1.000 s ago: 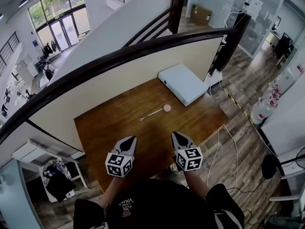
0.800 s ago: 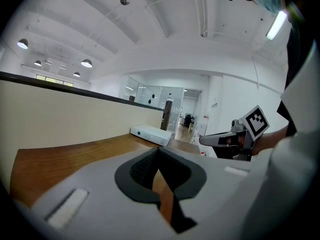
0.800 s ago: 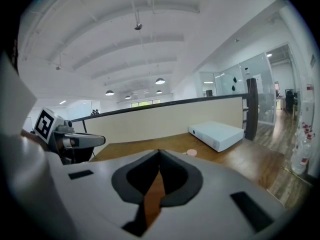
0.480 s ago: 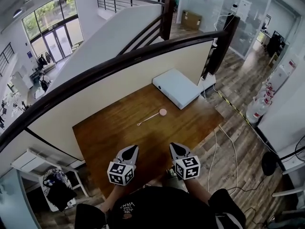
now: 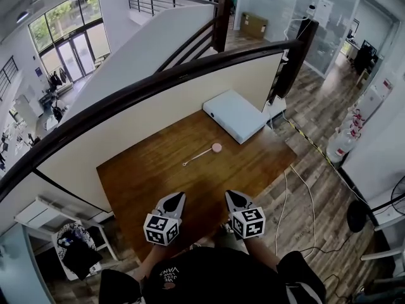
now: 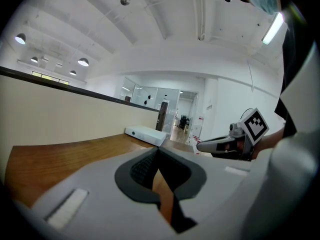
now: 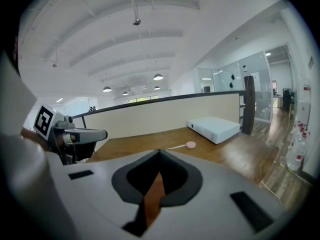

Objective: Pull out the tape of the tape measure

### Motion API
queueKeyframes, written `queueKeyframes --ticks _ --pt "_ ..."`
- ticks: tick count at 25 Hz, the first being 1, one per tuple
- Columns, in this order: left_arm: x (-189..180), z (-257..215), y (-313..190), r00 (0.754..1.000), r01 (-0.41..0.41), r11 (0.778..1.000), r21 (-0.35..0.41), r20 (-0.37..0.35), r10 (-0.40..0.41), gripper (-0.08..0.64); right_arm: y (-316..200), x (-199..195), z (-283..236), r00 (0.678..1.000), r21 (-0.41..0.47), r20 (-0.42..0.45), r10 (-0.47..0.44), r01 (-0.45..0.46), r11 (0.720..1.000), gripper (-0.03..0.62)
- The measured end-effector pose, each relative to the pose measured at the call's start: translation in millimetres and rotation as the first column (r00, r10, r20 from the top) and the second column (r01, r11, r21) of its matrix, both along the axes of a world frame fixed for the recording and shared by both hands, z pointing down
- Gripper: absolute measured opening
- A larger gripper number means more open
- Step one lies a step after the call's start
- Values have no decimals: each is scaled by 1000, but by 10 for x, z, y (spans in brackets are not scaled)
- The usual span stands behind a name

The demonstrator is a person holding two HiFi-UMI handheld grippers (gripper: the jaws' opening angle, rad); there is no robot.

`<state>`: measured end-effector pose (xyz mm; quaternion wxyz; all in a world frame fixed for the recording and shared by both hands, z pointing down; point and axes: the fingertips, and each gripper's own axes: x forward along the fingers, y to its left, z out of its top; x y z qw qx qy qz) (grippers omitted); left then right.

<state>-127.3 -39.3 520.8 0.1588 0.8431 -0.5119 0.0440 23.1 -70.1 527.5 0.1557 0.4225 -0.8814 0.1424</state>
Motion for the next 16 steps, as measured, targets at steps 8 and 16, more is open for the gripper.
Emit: queueKeyframes --ticks 8,16 --pt "19 -36 -68 1000 -1 1000 12 -7 1 11 -67 26 0 1000 -4 6 12 -12 1000 12" --pt "79 -55 -167 1000 -4 1000 14 -7 4 11 -187 65 -33 1000 4 11 8 -8 1000 12"
